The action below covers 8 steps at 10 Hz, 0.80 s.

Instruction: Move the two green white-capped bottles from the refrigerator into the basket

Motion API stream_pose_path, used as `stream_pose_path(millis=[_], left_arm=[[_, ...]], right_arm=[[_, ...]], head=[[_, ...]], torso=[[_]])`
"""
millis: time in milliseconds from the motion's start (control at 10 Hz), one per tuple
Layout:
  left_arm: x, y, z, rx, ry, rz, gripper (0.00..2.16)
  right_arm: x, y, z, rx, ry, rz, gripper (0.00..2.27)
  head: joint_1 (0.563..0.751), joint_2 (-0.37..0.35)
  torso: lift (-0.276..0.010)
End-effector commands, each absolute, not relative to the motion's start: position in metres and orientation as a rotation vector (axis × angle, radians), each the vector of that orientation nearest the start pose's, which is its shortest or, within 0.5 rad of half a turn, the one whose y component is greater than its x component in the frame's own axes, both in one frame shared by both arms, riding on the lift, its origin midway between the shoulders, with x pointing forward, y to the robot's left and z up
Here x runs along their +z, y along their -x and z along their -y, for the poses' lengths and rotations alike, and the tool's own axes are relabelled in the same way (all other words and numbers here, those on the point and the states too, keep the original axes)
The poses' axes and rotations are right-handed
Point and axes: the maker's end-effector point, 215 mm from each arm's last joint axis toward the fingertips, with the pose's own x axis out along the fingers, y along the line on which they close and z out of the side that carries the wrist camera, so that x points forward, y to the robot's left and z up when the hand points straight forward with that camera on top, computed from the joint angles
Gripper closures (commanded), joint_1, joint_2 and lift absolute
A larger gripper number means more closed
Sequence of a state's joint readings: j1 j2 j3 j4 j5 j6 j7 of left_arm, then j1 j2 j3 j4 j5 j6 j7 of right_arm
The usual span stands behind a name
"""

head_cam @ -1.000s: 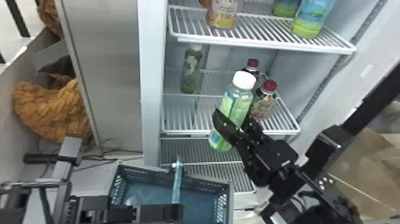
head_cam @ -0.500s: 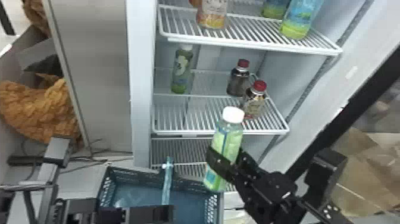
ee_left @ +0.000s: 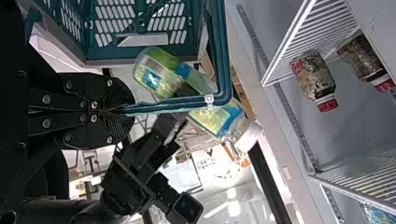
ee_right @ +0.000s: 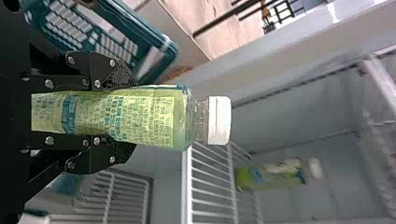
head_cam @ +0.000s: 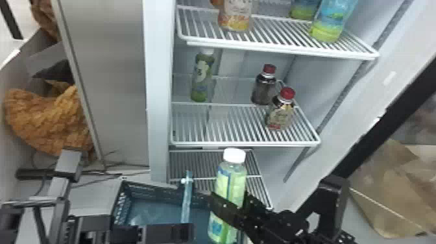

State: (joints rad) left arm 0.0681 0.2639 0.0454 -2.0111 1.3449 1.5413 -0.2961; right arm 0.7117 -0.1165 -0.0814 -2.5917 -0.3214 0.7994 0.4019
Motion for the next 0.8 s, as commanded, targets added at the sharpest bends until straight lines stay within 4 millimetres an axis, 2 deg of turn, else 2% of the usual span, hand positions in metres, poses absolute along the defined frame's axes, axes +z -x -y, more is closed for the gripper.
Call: stream_pose_path(millis=[0,200,500,700], left_arm=[[-0.317,-0.290,-0.011,-1.232,0.784,-1.015,1.16],[-0.317,-0.290,-0.011,-1.231,0.786,-1.012,1.16],[-0.317,-0.289,-0.011,-1.232,0.789,-1.014,1.16],[-0.318,-0.290,-0.011,-1.227,0.790,-1.013,1.16]], right_arm=[[-0.342,-0.327,0.105,0.590,-0.273,-0.493,0.89],[-0.352,-0.319,0.086,0.646,-0.307,-0.525,0.89],[-0.358,-0.317,0.083,0.658,-0.307,-0.546,0.84],[-0.355,-0.319,0.083,0.661,-0.300,-0.534,0.68]], head=[[0.695,-0.223],[0.695,-0.178],[0.695,-0.142],[0.695,-0.140]], torso=[[-0.263],[-0.263],[-0.263],[-0.263]])
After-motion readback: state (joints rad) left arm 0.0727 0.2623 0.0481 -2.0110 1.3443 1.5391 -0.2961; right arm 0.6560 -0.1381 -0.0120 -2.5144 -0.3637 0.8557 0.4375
